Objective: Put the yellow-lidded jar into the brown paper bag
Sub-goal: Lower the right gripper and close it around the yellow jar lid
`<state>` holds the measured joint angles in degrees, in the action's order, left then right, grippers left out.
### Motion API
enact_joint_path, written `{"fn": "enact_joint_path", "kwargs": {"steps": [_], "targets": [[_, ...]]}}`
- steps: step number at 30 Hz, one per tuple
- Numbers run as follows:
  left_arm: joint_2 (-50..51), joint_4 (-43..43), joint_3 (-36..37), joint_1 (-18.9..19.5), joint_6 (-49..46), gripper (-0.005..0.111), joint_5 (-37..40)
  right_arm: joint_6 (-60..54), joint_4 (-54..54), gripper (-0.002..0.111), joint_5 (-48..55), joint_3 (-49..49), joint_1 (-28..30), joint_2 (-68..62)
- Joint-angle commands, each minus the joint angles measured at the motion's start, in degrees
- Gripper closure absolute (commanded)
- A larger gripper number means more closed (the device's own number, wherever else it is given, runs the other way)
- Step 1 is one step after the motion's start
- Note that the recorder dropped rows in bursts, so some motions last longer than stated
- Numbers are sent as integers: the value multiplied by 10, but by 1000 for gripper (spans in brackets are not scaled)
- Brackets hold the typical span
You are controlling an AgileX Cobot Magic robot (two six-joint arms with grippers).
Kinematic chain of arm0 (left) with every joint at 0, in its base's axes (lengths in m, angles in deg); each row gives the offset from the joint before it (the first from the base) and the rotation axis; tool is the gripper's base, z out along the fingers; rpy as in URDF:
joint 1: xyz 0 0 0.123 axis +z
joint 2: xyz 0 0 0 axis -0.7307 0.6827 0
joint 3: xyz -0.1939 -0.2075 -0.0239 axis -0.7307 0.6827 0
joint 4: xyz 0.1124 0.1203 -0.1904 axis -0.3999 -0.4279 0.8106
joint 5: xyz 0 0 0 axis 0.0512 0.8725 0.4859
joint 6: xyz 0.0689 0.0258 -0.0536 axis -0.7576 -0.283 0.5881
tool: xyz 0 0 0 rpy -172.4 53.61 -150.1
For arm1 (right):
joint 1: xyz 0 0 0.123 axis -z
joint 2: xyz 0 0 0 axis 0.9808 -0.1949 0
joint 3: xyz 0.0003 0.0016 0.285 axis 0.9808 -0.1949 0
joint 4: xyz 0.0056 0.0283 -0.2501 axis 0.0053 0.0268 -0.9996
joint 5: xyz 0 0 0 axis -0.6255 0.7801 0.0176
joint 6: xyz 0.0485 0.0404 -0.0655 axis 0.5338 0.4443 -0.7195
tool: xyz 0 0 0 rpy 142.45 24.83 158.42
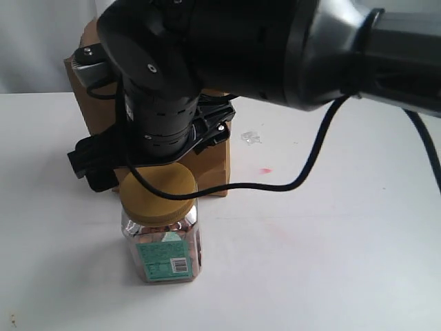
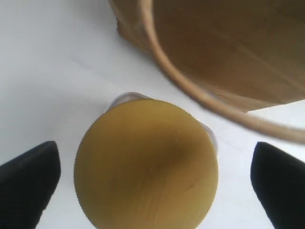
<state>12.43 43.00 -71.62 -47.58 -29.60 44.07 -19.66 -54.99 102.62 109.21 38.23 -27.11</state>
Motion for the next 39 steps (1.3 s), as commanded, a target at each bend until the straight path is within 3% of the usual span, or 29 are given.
{"fn": "enact_joint_path", "kwargs": {"steps": [1,16,21,39], "targets": [[2,2,-1,-3,2,106,-5,3,15,3,-7,4,-1,-13],[2,2,-1,-3,2,106,-5,3,4,3,-5,4,-1,-40],[2,2,-1,-3,2,106,-5,70,5,3,-3,4,-1,-40],[2,2,-1,-3,2,106,-5,59,4,4,9,4,-1,-67]]}}
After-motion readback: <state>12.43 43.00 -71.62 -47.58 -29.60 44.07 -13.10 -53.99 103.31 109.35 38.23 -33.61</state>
